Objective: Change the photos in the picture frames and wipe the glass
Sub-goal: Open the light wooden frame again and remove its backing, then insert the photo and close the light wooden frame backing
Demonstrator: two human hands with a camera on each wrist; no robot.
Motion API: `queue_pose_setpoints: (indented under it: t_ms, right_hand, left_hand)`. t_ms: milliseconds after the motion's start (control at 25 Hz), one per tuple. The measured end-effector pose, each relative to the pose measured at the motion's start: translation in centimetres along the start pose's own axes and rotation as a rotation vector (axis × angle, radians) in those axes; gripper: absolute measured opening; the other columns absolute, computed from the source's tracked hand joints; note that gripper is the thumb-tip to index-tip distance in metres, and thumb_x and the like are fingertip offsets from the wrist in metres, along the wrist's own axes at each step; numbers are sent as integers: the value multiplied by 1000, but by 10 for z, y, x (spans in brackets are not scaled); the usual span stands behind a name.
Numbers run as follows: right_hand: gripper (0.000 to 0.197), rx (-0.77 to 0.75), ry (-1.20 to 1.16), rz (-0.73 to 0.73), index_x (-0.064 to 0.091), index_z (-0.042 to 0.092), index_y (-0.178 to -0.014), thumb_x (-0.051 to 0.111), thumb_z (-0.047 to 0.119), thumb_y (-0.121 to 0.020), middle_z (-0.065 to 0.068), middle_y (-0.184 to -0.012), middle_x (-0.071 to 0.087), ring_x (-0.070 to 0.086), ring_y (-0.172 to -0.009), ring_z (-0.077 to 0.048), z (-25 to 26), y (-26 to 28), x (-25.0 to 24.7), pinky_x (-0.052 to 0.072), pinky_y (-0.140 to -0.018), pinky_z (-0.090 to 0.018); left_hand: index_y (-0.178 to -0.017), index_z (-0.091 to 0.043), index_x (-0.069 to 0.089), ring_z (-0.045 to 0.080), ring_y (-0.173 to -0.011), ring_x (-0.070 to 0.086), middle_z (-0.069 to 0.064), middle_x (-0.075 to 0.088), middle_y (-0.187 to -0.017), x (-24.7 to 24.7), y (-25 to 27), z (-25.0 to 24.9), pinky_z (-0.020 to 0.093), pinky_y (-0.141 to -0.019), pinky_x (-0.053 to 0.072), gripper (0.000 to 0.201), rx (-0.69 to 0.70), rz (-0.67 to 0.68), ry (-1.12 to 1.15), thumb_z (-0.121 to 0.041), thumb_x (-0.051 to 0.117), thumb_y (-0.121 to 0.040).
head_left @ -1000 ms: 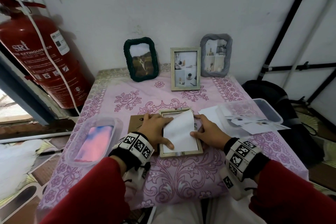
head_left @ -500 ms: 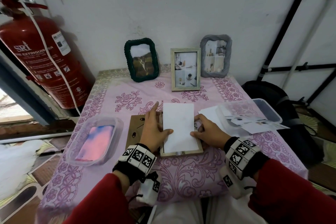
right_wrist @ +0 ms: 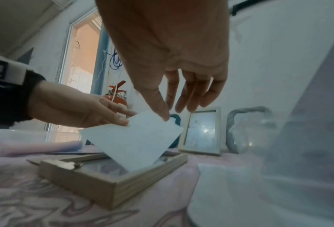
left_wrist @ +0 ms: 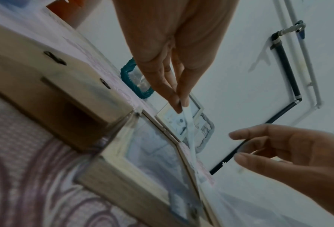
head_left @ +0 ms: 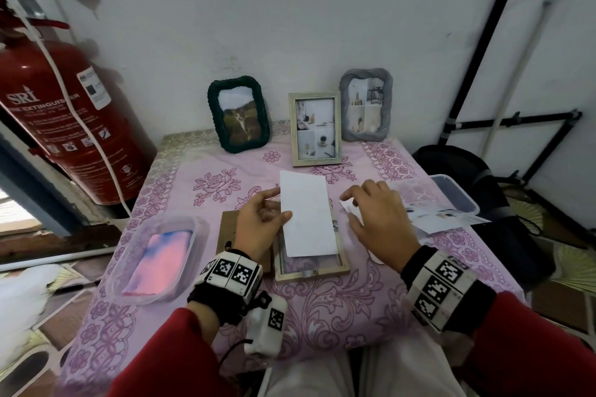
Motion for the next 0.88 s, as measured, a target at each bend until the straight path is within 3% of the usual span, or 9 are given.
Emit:
queue_pose_setpoints:
  t_ms: [80,160,280,360,520,640,680,800,880]
  right_hand:
    - [31,69,213,60,54,20,-117,54,28,-87,-2,-110,54,44,-107,-25,-16,2,-10,32,-85,-36]
    - [36,146,350,188,54,20,-117,55,36,-85,-4,-114,54,43,-111,-27,-35,8,-11,31,-92,-39]
    - [36,190,327,207,50,22,-118,55,30,-83,-1,-112,60,48,-110,-26,-49,14,-12,31,-91,-38]
    - [32,237,268,173,52,21,-114,55,28,-83,1,-104,65,52,-105,-25,-55,14,-12,31,-89,-37]
    - [18,294,204,242,67,20,-94,56,27,-82,2,-98,68,54,-101,-23,-65,14,-11,32,-91,-37]
    - [14,311,65,140,67,16,-88,55,23,-82,0,-96,68,56,-99,-25,-71,12,-22,41,-86,-36]
    - [13,317,20,102,66,15,-87,56,23,-82,0,-96,68,58,-98,-25,-74,11,-27,45,-83,-36]
    - [12,310,-69,57,67,16,-86,60,24,-80,1,-94,69,62,-93,-21,-80,11,-37,50,-78,-35]
    - [13,289,-90,73,69,18,-88,62,26,-80,3,-95,69,63,-92,-19,-81,10,-37,50,-77,-33]
  left_hand:
    - [-122,-5,54,-2,-55,48,-3,49,-74,4,-1,-4,25,-67,50,45,13,-13,51,10,61,-81]
    - [-120,-10,56,7,-66,51,-2,51,-78,7,-1,-13,26,-69,52,43,62,-34,60,9,61,-81]
    - [-116,-18,57,13,-77,56,3,56,-85,8,-5,-22,25,-70,55,41,121,-121,74,4,62,-82]
    - [-119,-15,55,15,-79,57,9,58,-89,11,-7,-24,28,-72,56,42,136,-137,77,4,62,-82]
    - [-124,-4,50,-4,-56,53,-2,48,-73,32,-6,-13,28,-70,53,44,43,-26,100,8,60,-82]
    - [-124,3,48,1,-54,47,-3,46,-71,59,-2,2,40,-79,55,46,-61,48,103,10,61,-81]
    - [-124,4,48,3,-54,47,-3,47,-71,69,0,5,38,-77,56,46,-81,73,89,10,62,-80]
    - [-123,7,45,-3,-42,51,-1,44,-68,101,2,10,20,-55,56,49,-135,145,108,12,63,-79]
    - [-125,7,42,-3,-40,50,0,41,-64,122,1,13,33,-64,59,54,-188,181,147,14,64,-77]
Point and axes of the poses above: each hand's wrist, its own y-axis away from the middle knuckle, its own x-axis out of the palm, z = x × y, the point moved 5 cm from there along -y, towards the middle knuckle
